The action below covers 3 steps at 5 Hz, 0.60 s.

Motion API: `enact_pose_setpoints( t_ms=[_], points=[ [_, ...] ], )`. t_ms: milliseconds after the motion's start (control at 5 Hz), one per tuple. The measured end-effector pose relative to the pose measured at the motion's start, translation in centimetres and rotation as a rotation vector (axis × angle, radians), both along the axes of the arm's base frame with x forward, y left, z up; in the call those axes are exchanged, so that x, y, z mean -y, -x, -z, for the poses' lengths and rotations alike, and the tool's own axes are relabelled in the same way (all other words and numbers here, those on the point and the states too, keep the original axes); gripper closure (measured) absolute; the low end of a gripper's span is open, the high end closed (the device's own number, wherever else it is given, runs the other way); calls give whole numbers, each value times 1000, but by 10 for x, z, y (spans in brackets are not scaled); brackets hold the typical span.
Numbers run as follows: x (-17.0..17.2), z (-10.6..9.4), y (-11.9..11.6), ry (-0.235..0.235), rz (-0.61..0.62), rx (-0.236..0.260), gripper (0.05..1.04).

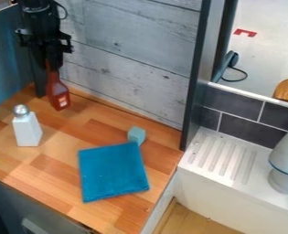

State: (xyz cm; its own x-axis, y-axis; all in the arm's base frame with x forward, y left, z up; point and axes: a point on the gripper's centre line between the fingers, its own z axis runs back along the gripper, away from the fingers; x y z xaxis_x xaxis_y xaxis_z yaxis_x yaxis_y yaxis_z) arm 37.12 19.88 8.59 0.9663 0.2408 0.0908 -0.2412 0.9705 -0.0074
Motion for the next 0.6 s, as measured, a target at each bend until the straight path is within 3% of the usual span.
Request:
enact_pose_setpoints(
  t_ms=[200,600],
  points=[
    [-4,1,-3,-26,5,17,751],
    [-11,16,0,-73,-11,-15,751]
  ],
)
